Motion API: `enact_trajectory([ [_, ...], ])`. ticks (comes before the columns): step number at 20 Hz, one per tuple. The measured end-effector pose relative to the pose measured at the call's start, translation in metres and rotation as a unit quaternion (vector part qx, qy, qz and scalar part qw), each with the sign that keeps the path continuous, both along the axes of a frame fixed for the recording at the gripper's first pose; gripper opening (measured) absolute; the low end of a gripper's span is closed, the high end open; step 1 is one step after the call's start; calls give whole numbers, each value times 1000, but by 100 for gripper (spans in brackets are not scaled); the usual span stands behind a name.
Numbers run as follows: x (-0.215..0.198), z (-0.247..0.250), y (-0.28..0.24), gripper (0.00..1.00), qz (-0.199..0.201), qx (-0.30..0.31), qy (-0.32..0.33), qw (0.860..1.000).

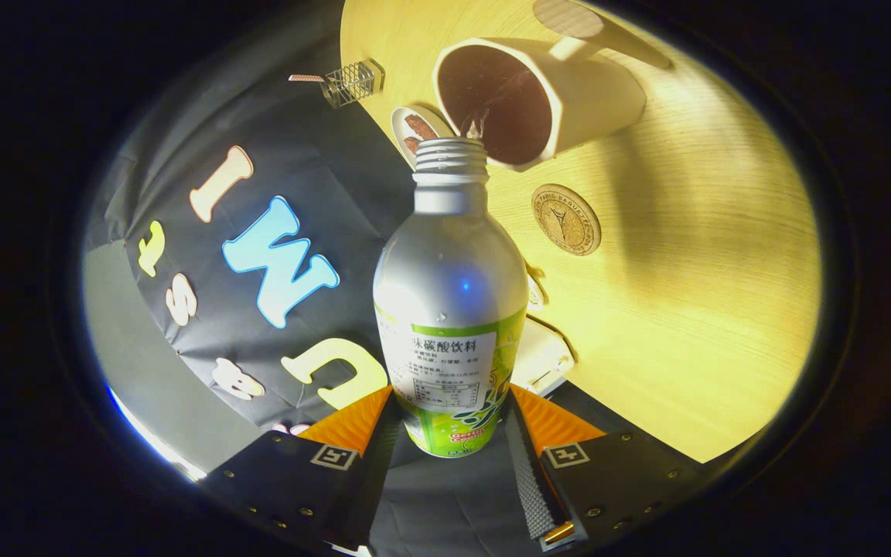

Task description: Take the bottle from table, then pour the juice into the cup, finally place the bottle on the coaster

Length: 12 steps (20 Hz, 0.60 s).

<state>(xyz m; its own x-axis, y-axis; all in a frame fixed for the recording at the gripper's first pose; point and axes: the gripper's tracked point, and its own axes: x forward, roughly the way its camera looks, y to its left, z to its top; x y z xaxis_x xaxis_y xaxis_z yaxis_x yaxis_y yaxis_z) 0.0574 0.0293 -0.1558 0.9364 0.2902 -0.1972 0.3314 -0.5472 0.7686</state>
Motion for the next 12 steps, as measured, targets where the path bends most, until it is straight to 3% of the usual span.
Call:
enact_trajectory([
  [3,2,9,-8,73,-19,24,-2,1000],
  [12,-2,21,-2,73,-7,43,-6,999],
])
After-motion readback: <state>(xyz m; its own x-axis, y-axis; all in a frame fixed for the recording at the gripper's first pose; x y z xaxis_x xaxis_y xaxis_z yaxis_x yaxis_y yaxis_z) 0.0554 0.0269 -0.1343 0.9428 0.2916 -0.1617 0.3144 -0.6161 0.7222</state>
